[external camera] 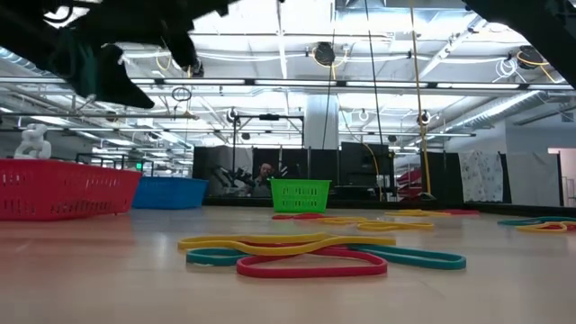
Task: Sort rubber bands into baskets
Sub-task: Put the blue rubber band into the red basket
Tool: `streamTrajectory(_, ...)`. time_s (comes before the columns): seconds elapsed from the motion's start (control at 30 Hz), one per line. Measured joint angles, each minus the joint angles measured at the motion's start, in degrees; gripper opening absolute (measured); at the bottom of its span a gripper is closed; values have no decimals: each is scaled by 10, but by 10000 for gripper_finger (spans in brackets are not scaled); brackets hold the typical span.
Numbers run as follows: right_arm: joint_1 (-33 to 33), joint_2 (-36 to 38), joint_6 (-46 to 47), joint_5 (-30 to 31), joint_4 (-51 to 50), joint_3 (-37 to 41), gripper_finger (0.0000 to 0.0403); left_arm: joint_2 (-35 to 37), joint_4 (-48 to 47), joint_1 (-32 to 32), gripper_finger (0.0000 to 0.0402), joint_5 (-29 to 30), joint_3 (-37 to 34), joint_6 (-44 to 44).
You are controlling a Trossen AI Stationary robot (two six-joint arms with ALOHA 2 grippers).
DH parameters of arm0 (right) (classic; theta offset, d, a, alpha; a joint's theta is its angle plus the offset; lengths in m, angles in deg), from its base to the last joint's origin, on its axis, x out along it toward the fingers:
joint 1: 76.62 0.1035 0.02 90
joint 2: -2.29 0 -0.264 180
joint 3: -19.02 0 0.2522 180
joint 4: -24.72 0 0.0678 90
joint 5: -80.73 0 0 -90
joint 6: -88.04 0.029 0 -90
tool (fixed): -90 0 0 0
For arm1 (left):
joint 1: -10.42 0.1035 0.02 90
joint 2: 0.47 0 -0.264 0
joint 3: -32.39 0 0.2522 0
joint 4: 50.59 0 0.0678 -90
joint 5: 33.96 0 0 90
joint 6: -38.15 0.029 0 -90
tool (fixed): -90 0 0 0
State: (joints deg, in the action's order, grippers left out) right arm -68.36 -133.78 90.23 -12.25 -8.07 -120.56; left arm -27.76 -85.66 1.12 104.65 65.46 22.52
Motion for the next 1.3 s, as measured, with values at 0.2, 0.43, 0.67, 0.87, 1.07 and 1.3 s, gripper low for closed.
streamTrajectory(0.2,-12,-15,-34,27,105,0,0,0,-52,29,90,104,0,-85)
streamTrajectory(0.43,-37,-65,-24,35,182,0,0,-1,-71,52,90,146,0,-126)
streamTrajectory(0.67,-59,-101,18,33,194,0,0,-1,-75,63,90,147,0,-126)
streamTrajectory(0.87,-64,-103,46,31,172,0,0,-1,-75,63,90,147,0,-126)
streamTrajectory(1.07,-63,-103,46,29,172,0,0,-1,-75,63,90,144,0,-126)
streamTrajectory(1.3,-63,-103,47,29,150,0,33,-1,-75,63,90,139,0,-126)
